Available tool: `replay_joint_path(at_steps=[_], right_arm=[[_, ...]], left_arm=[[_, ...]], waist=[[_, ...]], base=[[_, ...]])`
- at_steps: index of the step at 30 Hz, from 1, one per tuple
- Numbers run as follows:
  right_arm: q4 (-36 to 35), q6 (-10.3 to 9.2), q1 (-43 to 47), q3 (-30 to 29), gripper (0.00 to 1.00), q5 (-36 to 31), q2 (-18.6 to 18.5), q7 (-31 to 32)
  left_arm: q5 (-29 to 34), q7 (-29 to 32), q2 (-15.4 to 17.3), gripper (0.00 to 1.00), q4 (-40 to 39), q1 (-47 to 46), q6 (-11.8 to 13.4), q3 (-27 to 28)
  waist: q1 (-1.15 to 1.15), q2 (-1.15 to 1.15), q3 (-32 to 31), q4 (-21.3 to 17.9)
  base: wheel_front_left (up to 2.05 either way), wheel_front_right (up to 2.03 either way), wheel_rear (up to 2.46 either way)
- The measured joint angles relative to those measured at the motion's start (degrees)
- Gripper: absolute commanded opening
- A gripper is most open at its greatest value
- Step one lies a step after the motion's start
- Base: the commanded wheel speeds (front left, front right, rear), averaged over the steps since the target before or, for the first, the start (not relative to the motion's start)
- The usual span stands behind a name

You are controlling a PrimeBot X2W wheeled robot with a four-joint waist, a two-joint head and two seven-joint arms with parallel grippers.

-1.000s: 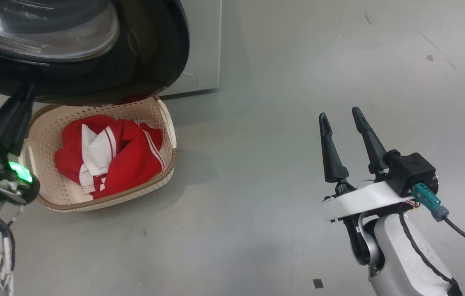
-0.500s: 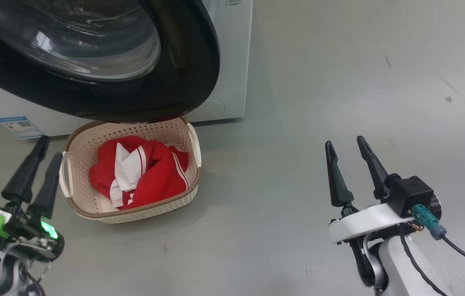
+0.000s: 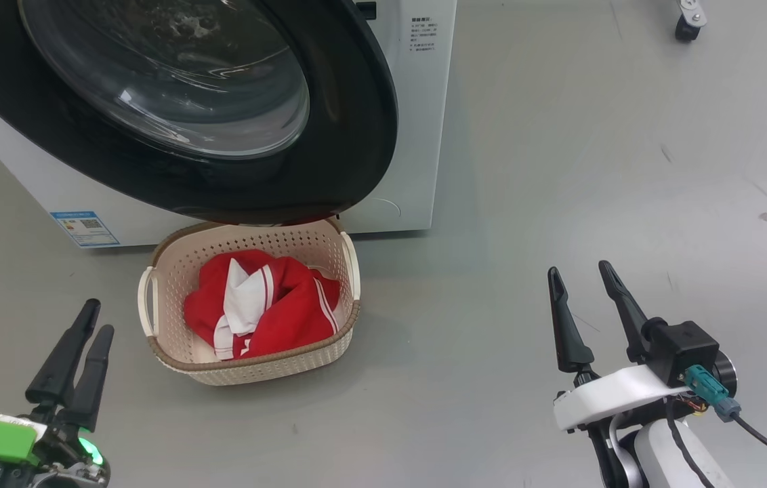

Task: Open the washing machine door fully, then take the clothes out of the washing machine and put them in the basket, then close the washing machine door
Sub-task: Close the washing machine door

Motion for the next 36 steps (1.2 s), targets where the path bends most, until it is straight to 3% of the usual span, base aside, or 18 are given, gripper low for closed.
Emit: replay_joint_path(at_steps=[4, 10, 15, 24, 32, 36], right_arm=[[0.0, 0.32, 1.2, -0.6, 1.0, -0.1, 0.0, 0.0], [0.0, 0.79, 2.3, -0.8, 1.0, -0.4, 0.2, 0.0], [0.0, 0.81, 3.1, -1.7, 1.0, -0.5, 0.3, 0.0], [-0.8, 1.35, 3.2, -2.0, 1.0, -1.4, 0.3, 0.0], [-0.9, 1.82, 4.3, -2.3, 1.0, -1.5, 0.3, 0.0], [-0.9, 2.0, 5.4, -2.0, 1.0, -1.5, 0.4, 0.0]], left_arm=[[1.9, -2.7, -0.1, 1.0, -2.5, 1.3, 0.0, 0.5], [12.4, -10.9, 0.0, 1.0, -7.3, 3.3, 0.0, 2.5], [27.1, -17.9, 0.5, 1.0, -11.6, 3.6, 0.0, 1.0], [57.0, -29.1, 7.9, 1.0, -15.2, 6.3, 0.0, -5.9], [68.7, -31.9, 8.3, 1.0, -12.1, 9.8, 0.7, -11.4], [73.0, -32.7, 8.2, 1.0, -10.9, 11.3, 2.7, -13.6]], waist=[[0.0, 0.0, -1.0, 0.8], [0.0, 0.0, -2.2, 1.5], [0.0, 0.0, -2.8, 1.7], [0.0, 0.0, -3.7, 1.8], [0.0, 0.0, -5.3, 1.7], [0.0, 0.0, -6.0, 1.5]], base=[[0.0, 0.0, 0.0], [0.0, 0.0, 0.0], [0.0, 0.0, 0.0], [0.0, 0.0, 0.0], [0.0, 0.0, 0.0], [0.0, 0.0, 0.0]])
